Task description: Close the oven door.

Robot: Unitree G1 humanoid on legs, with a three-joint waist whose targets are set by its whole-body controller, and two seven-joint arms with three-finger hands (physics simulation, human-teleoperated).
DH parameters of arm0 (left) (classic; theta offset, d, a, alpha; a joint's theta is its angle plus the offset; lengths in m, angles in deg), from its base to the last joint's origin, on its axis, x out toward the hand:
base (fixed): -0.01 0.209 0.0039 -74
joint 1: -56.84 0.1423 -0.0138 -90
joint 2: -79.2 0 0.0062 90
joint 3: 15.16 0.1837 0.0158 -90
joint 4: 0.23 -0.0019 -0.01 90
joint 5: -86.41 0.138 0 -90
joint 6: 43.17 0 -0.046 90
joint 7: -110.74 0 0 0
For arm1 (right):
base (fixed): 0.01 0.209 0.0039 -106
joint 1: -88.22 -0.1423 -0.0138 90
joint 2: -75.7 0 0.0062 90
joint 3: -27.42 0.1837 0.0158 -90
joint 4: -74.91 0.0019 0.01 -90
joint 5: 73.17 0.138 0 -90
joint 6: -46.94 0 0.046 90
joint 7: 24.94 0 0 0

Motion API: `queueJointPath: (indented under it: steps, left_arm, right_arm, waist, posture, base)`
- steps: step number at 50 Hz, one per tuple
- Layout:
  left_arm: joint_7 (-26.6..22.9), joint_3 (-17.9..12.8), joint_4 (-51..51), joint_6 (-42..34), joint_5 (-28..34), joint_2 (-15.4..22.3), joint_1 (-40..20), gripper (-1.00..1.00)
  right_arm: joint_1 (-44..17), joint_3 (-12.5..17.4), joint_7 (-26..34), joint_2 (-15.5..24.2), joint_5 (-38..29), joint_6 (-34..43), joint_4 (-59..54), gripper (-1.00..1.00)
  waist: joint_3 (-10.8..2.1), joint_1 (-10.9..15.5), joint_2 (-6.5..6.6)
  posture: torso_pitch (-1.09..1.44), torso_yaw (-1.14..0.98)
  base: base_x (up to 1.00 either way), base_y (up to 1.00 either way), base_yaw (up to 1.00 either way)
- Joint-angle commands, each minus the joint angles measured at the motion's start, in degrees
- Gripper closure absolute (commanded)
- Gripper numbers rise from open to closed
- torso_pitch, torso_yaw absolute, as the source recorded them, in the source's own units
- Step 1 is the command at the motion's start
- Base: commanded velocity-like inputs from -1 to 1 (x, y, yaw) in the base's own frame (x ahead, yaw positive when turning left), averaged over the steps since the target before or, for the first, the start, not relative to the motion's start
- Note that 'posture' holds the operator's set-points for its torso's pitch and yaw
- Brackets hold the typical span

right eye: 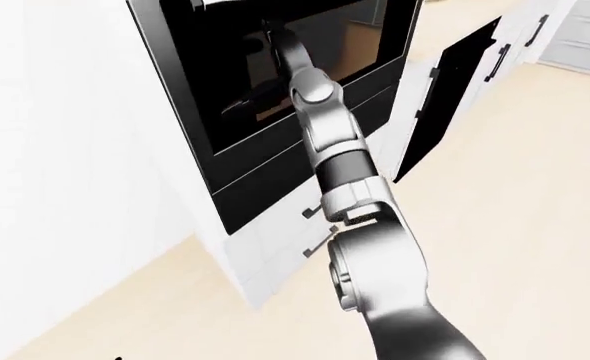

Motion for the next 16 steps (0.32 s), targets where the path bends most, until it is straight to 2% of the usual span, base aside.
queueJointPath:
  steps: [1, 16]
  left_arm:
    - [-0.03, -0.26, 0.81, 1.29, -0.18, 0.68, -0.28, -1.0]
    - [0.13, 0.12, 0.81, 1.74, -0.47, 0.4, 0.07, -1.0]
  right_arm:
    - [-2.72, -0.39, 1.01, -0.91, -0.03, -2.35, 0.24, -1.0]
    - [-5.68, -0.53, 0.96, -2.87, -2.2, -5.11, -6.15, -1.0]
  waist:
    - [-0.89, 0.31, 0.23]
    - [-1.28, -0.01, 0.59]
  posture:
    - [0.0, 0.0]
    - [0.0, 0.0]
  base:
    - [0.0, 0.0, 0.0]
    - [0.0, 0.0, 0.0]
